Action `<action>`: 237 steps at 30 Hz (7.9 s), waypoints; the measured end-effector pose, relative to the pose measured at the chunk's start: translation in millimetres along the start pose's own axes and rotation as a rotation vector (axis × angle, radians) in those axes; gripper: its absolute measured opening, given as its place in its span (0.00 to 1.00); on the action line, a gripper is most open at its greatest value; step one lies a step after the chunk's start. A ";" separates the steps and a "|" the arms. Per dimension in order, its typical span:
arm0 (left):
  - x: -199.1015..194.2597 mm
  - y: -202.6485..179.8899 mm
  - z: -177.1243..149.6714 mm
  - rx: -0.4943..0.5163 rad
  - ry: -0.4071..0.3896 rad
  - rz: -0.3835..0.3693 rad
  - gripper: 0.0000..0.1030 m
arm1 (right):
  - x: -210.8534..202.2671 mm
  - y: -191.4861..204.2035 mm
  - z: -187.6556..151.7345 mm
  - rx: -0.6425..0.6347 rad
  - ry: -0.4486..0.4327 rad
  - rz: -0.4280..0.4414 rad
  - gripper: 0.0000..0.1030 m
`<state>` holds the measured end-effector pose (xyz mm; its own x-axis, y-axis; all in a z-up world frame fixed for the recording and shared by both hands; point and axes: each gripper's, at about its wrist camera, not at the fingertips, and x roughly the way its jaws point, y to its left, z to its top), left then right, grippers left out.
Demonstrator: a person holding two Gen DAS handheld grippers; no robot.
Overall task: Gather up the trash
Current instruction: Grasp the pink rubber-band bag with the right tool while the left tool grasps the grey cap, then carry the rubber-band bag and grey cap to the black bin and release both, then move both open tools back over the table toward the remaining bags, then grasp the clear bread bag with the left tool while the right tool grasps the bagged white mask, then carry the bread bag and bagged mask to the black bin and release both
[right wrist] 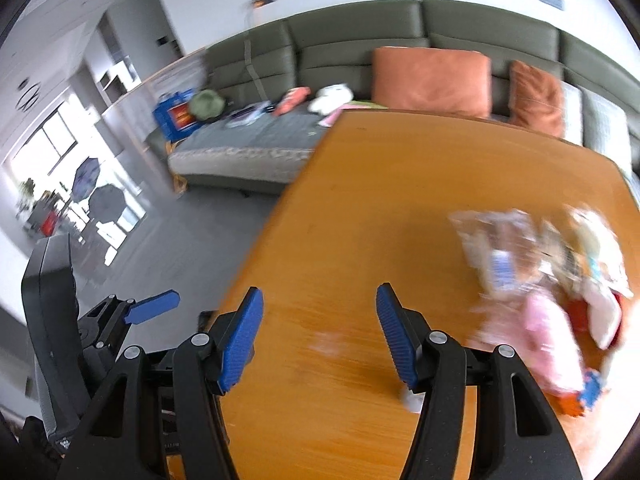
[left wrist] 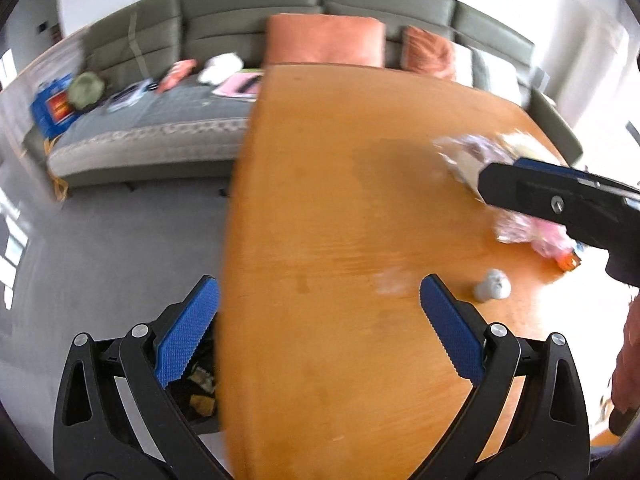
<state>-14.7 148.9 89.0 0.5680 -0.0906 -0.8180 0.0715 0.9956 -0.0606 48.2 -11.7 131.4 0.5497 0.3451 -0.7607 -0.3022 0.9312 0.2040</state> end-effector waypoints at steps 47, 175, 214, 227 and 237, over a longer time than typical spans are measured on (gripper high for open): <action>69.5 -123.5 -11.0 0.142 0.039 -0.140 0.31 | -21.1 -128.7 -25.8 0.051 -0.016 -0.161 0.31; 67.1 -133.6 77.3 0.014 -0.032 -0.015 0.94 | -24.0 -214.5 42.8 0.141 -0.063 -0.200 0.68; 179.2 -200.1 131.9 0.021 0.096 0.064 0.83 | 29.4 -309.9 61.6 0.325 0.044 -0.339 0.31; 119.9 -154.0 120.6 -0.044 0.000 -0.037 0.63 | -18.6 -255.9 71.0 0.281 -0.060 -0.267 0.31; 64.9 -90.8 95.4 -0.071 -0.070 0.012 0.63 | -10.3 -156.9 68.9 0.191 -0.071 -0.175 0.31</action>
<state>93.8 50.3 96.0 0.6244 -0.0772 -0.7773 0.0074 0.9956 -0.0930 143.6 -153.2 149.7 0.6356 0.1782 -0.7512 -0.0491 0.9804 0.1910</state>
